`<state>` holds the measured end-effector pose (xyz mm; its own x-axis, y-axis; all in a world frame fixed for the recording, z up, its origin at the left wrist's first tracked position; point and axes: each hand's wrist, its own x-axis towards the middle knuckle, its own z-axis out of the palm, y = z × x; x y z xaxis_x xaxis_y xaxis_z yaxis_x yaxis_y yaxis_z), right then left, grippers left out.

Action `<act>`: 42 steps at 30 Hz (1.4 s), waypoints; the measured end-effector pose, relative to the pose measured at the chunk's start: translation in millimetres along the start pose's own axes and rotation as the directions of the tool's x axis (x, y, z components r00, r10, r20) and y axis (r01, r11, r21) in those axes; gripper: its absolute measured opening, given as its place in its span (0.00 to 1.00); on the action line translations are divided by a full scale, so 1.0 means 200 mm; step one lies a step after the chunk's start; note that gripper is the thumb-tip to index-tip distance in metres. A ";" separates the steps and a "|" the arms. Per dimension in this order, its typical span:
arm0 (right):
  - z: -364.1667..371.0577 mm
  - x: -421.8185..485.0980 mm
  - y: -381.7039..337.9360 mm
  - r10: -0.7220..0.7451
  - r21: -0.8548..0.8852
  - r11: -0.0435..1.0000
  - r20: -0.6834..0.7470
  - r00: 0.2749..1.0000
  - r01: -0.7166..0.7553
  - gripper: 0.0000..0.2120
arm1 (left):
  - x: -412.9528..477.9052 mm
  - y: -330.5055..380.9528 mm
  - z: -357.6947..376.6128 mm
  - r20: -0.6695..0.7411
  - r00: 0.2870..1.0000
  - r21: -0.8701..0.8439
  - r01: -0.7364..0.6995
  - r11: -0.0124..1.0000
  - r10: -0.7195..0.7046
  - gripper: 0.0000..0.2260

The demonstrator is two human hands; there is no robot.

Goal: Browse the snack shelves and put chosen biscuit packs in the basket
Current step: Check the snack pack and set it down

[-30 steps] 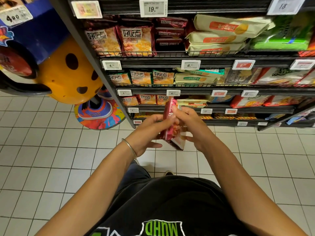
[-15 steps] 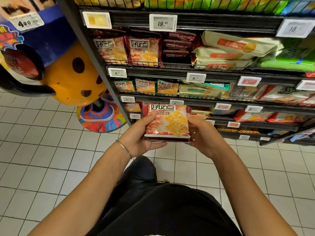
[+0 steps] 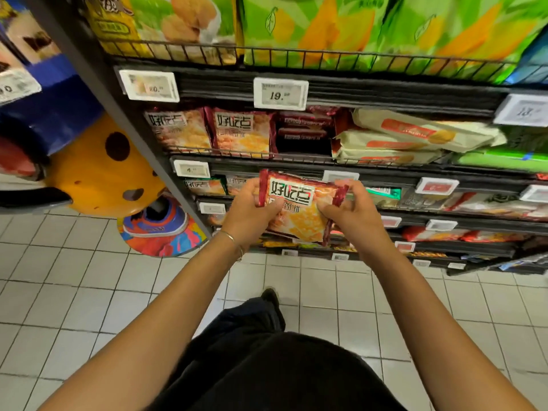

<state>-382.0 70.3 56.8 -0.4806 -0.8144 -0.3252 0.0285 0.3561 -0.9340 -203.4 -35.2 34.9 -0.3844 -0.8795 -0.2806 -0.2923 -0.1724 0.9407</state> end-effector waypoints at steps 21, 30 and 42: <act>0.06 0.47 -0.22 -0.428 -0.319 0.886 -0.281 0.859 0.337 0.22 | 0.55 0.28 -0.03 -0.113 0.802 0.820 -0.259 0.511 0.587 0.23; 0.06 0.57 -0.21 -0.390 -0.669 0.726 -0.215 0.895 0.156 0.14 | 0.64 0.33 -0.05 0.035 0.885 0.941 -0.186 0.284 0.464 0.26; 0.08 0.68 -0.30 -0.242 -0.719 0.694 -0.255 0.936 -0.017 0.15 | 0.63 0.35 -0.08 0.029 0.893 0.979 -0.117 0.169 0.450 0.25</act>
<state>-434.1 -68.9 67.3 -0.6805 -0.7316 -0.0404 -0.6028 0.5904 -0.5368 -257.7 -165.4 68.0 -0.4999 -0.8498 0.1669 -0.8615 0.5078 0.0053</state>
